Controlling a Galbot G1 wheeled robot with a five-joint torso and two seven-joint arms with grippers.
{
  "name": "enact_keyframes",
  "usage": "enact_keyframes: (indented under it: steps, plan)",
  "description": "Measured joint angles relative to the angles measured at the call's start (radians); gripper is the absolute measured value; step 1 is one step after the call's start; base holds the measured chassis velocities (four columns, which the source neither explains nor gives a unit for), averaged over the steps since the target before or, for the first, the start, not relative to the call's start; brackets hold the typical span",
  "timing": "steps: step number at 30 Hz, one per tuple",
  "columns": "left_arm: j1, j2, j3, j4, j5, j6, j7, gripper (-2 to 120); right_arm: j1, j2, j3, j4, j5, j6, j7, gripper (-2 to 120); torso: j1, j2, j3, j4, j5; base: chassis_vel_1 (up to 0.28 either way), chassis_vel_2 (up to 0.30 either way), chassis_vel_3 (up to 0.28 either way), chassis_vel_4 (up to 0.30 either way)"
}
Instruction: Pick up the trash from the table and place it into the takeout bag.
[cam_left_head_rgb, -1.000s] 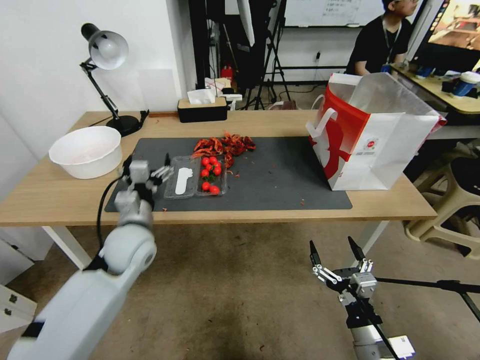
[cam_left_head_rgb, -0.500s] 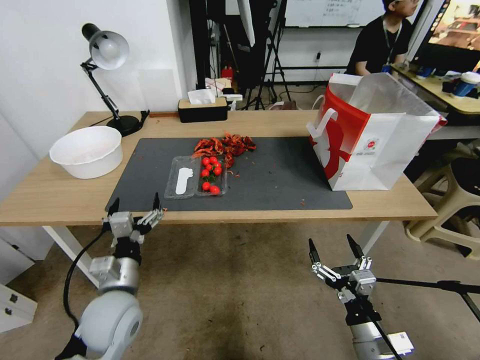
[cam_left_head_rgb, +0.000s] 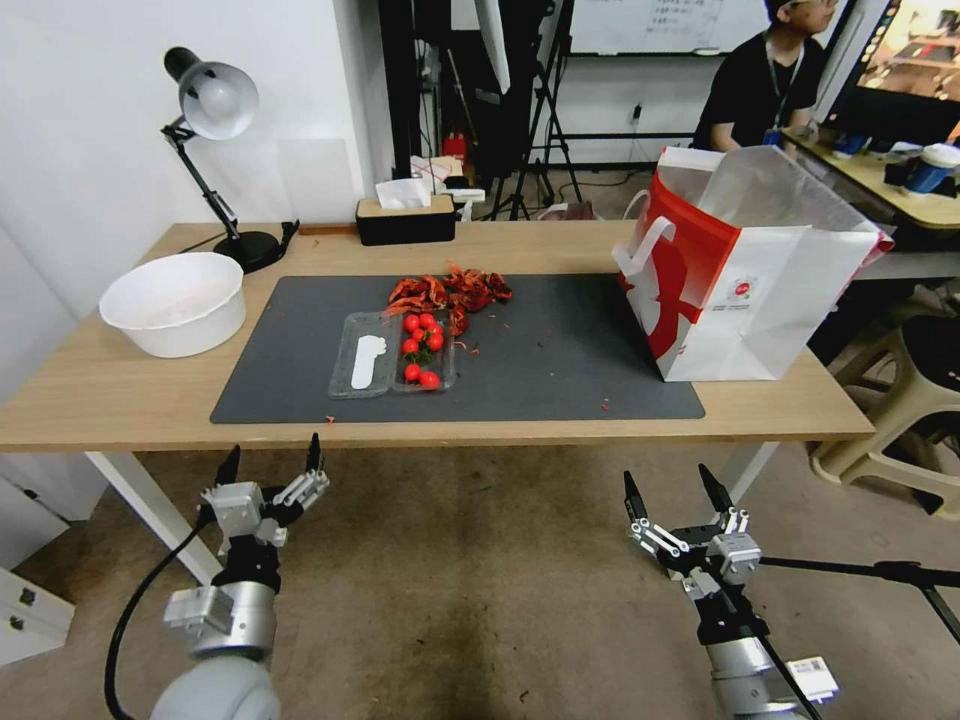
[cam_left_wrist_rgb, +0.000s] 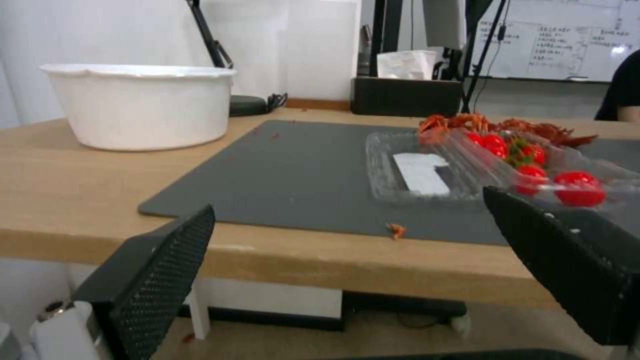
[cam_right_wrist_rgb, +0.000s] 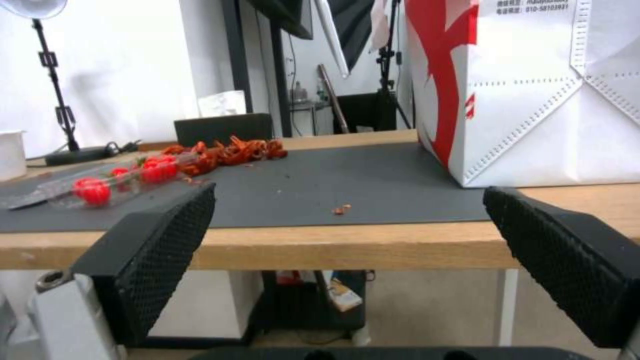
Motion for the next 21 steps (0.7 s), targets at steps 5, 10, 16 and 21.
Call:
enact_keyframes:
  steps: [5,10,16,21]
  plan:
    - [0.023,-0.02,0.018,0.018,0.02,-0.036,0.008,100,0.008,0.005,-0.005,-0.002,0.028,-0.002,-0.023,100,0.0,0.0,0.0,0.0,0.0,0.0,0.0,0.0,0.0]
    - [0.03,-0.03,0.021,0.035,0.015,-0.065,0.026,100,0.015,0.009,-0.009,-0.002,0.028,-0.003,-0.021,100,0.0,0.0,0.0,-0.0001,0.0,0.0,0.0,0.0,0.0]
    - [0.031,-0.031,0.014,0.058,0.006,-0.097,0.04,100,0.018,0.011,-0.011,0.002,0.029,-0.002,-0.011,100,0.0,0.0,0.0,0.0,-0.0001,0.0,0.0,0.0,0.0]
    - [0.031,-0.03,0.013,0.058,0.005,-0.097,0.04,100,0.018,0.011,-0.011,0.003,0.029,-0.001,-0.01,100,0.0,0.0,0.0,0.0,-0.0001,0.0,0.0,0.0,0.0]
